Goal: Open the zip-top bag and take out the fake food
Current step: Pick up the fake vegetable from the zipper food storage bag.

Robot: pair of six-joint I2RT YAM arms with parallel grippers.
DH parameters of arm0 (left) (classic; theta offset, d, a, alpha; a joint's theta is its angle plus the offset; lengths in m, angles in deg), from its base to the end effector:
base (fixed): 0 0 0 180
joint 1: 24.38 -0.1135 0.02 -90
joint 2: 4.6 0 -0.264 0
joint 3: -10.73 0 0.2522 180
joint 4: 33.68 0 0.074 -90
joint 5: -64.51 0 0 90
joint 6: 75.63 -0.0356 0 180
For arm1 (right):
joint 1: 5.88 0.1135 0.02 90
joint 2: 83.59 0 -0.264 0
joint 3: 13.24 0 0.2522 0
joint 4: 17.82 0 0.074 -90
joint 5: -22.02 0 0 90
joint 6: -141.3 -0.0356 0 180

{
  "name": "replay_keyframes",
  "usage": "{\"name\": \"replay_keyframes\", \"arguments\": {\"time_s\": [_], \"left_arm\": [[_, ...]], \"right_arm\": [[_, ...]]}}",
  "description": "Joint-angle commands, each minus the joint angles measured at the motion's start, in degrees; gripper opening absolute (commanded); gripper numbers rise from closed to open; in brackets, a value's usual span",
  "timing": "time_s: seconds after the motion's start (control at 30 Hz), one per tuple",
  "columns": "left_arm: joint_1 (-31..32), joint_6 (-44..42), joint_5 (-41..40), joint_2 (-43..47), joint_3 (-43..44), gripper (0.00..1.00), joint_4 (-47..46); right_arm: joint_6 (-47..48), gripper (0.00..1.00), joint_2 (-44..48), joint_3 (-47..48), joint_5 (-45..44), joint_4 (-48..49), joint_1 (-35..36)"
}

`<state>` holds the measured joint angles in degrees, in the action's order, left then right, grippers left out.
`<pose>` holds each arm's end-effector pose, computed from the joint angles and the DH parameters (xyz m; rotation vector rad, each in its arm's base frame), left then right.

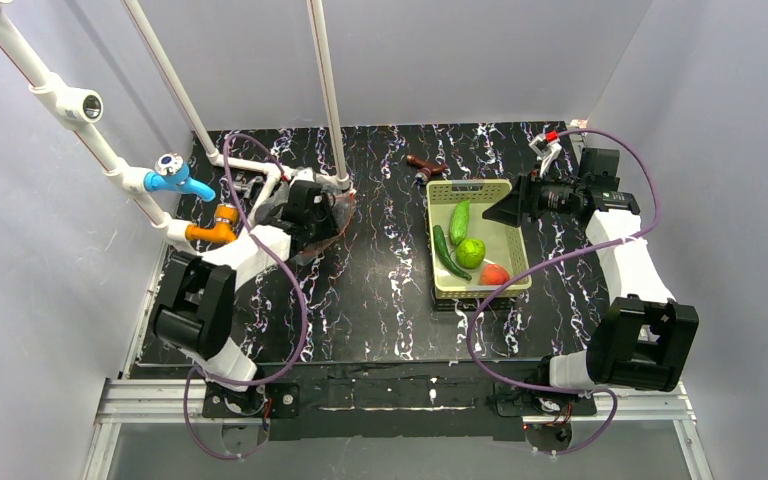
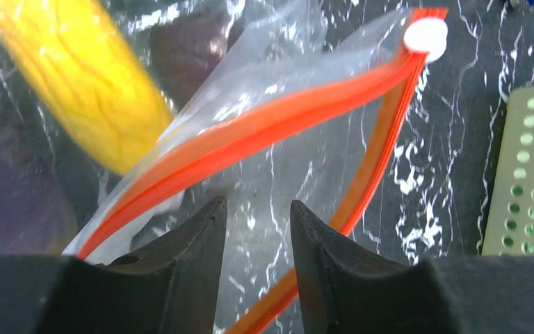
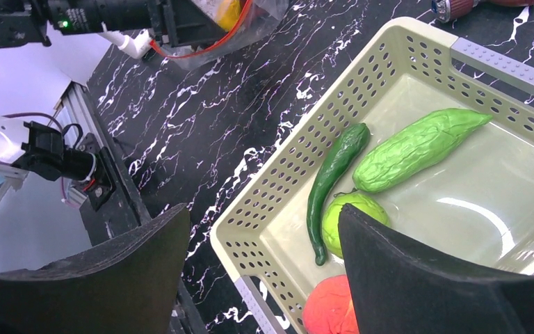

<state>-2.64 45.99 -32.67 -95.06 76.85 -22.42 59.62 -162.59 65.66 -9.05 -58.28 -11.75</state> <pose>0.3182 -0.1221 0.2099 -0.2616 2.1978 -0.3865 0.2936 0.0005 0.3121 -0.5587 1.9740 1.0003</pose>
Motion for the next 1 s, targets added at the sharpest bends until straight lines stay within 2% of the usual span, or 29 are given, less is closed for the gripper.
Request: {"name": "replay_keyframes", "arguments": {"time_s": [0.0, 0.3, 0.57, 0.6, 0.63, 0.67, 0.7, 0.77, 0.8, 0.87, 0.97], "left_arm": [[0.6, -2.7, -4.2, -4.8, 6.5, 0.42, 2.1], [0.9, -12.1, -9.9, -12.6, 16.2, 0.64, 7.5], [0.9, -16.8, -14.6, -15.3, 17.9, 0.66, 8.6], [0.9, -17.5, -14.7, -15.6, 18.2, 0.66, 8.5], [0.9, -18.2, -15.1, -15.8, 18.4, 0.65, 8.4], [0.9, -18.8, -15.3, -15.8, 18.6, 0.65, 8.3], [1.0, -19.5, -15.5, -15.9, 18.8, 0.64, 8.1], [1.2, -21.4, -15.8, -16.2, 18.9, 0.62, 7.2], [1.2, -22.2, -15.8, -16.3, 18.8, 0.58, 6.6], [1.3, -23.0, -16.7, -16.5, 18.5, 0.39, 5.0], [1.4, -22.8, -17.6, -17.1, 18.8, 0.36, 4.3]], "right_arm": [[1.6, 0.84, 1.2, 1.0, 1.8, 1.5, 0.2], [1.6, 0.84, 0.9, 1.0, 1.8, 1.8, 0.2], [1.6, 0.84, -0.4, 2.4, 1.8, 0.7, 0.2], [1.6, 0.84, -0.4, 2.4, 1.8, 0.7, 0.2], [1.6, 0.84, -0.4, 2.4, -13.5, 0.7, 0.2], [1.6, 0.84, -0.5, 2.4, -0.2, 0.7, 0.2], [1.6, 0.84, -0.5, 2.3, 1.6, 0.8, 0.2], [1.6, 0.84, -0.7, 2.3, 1.9, 0.7, 0.2], [-3.3, 0.84, -0.8, 2.3, 1.9, 0.7, 0.2], [0.7, 0.84, -0.8, 2.3, 1.9, 0.7, 0.2], [0.7, 0.84, -0.8, 2.3, 1.8, 0.7, 0.2]]}}
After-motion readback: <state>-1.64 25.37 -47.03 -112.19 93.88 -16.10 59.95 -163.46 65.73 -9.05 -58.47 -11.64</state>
